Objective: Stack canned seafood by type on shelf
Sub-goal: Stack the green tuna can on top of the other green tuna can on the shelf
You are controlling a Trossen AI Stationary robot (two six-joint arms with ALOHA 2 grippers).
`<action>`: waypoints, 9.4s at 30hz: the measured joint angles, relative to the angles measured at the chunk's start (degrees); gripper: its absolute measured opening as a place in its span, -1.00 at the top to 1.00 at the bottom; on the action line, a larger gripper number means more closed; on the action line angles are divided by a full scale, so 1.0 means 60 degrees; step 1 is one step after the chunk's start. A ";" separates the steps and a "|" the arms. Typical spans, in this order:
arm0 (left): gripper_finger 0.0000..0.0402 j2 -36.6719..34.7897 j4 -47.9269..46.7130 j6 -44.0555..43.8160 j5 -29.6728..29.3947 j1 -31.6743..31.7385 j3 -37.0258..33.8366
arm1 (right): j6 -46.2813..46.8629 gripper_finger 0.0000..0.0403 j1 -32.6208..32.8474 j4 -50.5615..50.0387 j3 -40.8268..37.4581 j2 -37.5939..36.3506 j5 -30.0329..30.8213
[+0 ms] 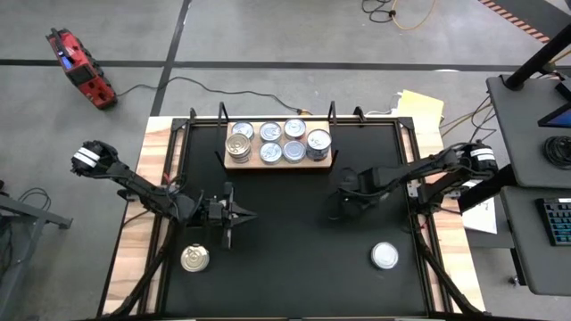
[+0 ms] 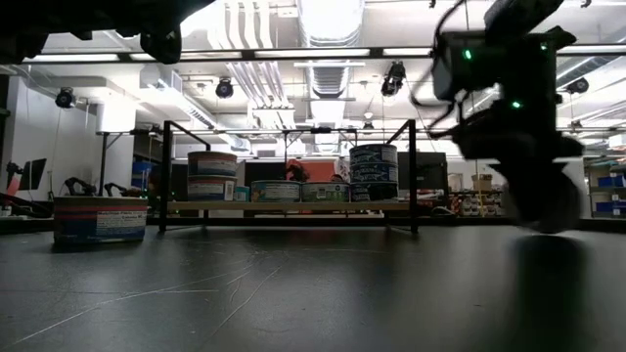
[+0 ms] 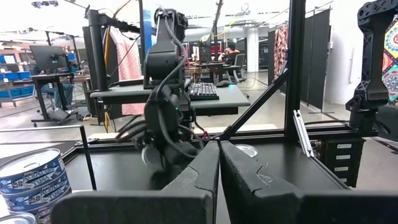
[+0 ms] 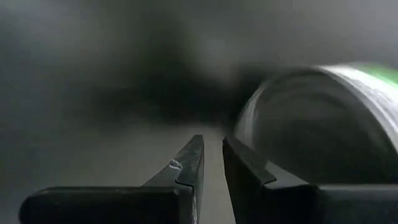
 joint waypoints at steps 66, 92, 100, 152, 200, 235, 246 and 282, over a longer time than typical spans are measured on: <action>1.00 0.3301 -0.3324 -0.1335 0.0907 -0.0025 0.1128 | -0.9394 0.14 0.2397 0.4673 0.4249 0.2506 0.1404; 1.00 0.4670 -0.3308 -0.0918 0.0219 -0.0015 0.1719 | -1.0253 -0.31 0.1435 0.4627 0.5279 0.3625 -0.0178; 1.00 0.4670 -0.3308 -0.0914 0.0062 -0.0004 0.1741 | -1.0581 -0.31 0.1358 0.4695 0.5275 0.3924 -0.0453; 1.00 0.0025 -0.3790 0.1003 -0.1933 -0.0896 0.2132 | -0.7351 0.35 0.2500 1.7142 -0.0207 0.2171 0.1428; -0.26 0.2540 -0.6241 -0.1243 -0.1602 -0.0822 0.3785 | -0.7998 0.35 0.3285 1.5496 -0.0185 0.2175 0.2160; 0.40 0.2868 -0.5434 -0.1892 -0.2273 -0.0310 0.3610 | -0.7329 -0.57 0.3287 1.5497 -0.0171 0.1608 0.2078; 0.40 0.0303 -0.7048 -0.5135 -0.1315 -0.0196 0.3610 | -0.9396 -0.50 0.4099 1.4045 -0.0139 -0.0524 0.2067; 0.40 -0.0543 -0.6963 -1.1581 0.2120 0.0503 0.3486 | -2.4434 -0.03 0.5234 1.3764 0.5250 0.4441 0.9650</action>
